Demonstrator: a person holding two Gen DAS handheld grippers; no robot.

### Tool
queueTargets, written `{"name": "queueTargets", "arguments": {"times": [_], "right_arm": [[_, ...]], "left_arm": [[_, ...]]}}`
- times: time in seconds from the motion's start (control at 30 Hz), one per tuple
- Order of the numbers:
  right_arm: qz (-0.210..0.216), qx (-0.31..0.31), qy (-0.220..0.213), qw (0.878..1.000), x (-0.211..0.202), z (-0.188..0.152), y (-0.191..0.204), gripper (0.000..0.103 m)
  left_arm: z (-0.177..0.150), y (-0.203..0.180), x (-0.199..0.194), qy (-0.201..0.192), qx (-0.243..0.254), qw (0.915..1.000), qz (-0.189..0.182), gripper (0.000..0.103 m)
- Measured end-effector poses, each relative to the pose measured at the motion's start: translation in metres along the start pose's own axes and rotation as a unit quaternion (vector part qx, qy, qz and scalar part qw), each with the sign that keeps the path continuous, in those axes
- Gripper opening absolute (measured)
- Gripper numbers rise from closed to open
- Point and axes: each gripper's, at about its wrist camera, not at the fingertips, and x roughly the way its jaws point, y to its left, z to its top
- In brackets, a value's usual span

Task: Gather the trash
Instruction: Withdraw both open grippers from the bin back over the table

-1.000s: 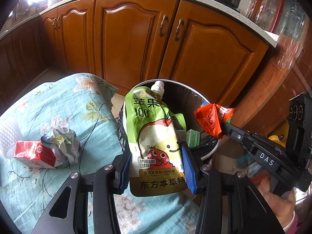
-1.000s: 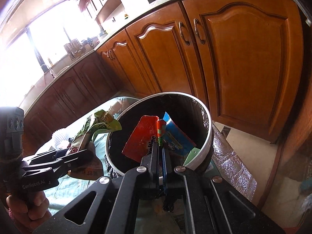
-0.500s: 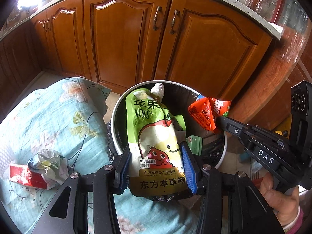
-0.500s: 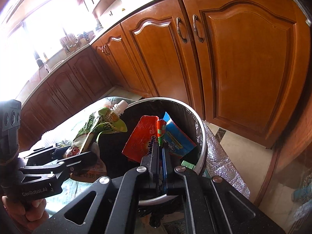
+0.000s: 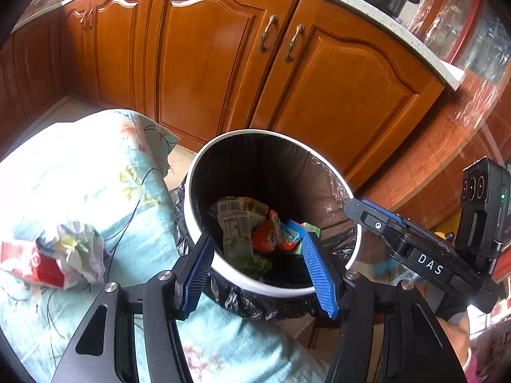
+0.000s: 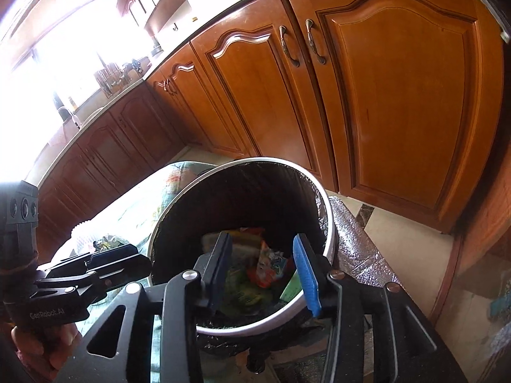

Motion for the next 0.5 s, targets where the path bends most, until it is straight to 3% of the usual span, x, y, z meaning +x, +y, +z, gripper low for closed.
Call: {"name": "queueTargets", "arguments": {"times": [0.3,0.5], "right_arm": [[0.027,0.007,-0.030,0.999,-0.024,-0.019,0.019,0.053],[0.049,-0.016,-0.033,0.998,-0.032,-0.038,0.050,0.069]], "left_arm": [[-0.045,0.031,-0.051,-0.033,-0.038,0.9986,0.014,0.060],[-0.076,0.062,-0.080,-0.039,-0.074,0.9959,0.035,0.060]]}}
